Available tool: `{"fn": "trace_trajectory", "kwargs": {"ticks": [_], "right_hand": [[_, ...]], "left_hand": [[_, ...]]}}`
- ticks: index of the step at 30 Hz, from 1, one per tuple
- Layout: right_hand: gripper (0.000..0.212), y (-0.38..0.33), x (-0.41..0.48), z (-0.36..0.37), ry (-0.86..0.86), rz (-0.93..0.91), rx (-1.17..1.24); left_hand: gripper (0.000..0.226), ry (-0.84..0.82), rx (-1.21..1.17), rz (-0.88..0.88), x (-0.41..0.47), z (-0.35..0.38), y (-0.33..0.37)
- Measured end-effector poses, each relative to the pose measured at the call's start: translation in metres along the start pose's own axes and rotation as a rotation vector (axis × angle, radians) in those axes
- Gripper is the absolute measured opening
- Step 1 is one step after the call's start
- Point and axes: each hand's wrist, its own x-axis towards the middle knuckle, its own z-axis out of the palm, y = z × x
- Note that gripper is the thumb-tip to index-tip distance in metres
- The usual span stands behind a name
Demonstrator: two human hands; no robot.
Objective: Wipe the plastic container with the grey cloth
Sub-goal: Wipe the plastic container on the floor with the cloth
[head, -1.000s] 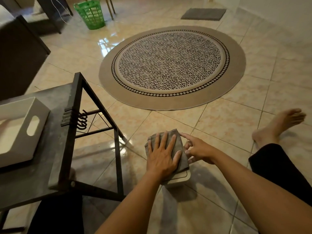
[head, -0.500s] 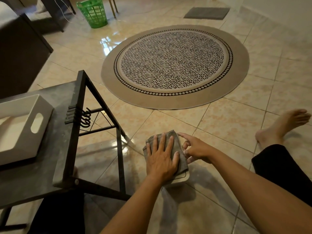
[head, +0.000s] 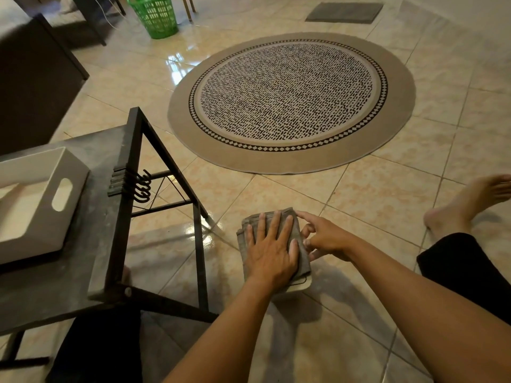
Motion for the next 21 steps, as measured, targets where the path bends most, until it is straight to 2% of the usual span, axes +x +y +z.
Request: {"fn": "trace_trajectory", "kwargs": {"ticks": [6, 11, 16, 21], "right_hand": [[0.083, -0.002, 0.003, 0.002, 0.012, -0.015, 0.023], [0.089, -0.005, 0.004, 0.001, 0.007, 0.008, 0.003], [0.095, -0.010, 0.000, 0.000, -0.072, 0.058, 0.050], [0.095, -0.010, -0.002, 0.001, -0.055, 0.048, 0.032]], "left_hand": [[0.065, -0.011, -0.021, -0.065, -0.003, 0.000, -0.013], [0.063, 0.004, 0.012, -0.047, 0.003, -0.002, 0.002], [0.063, -0.006, 0.003, -0.077, 0.002, -0.007, 0.000], [0.062, -0.017, 0.001, -0.083, 0.003, -0.007, 0.005]]}}
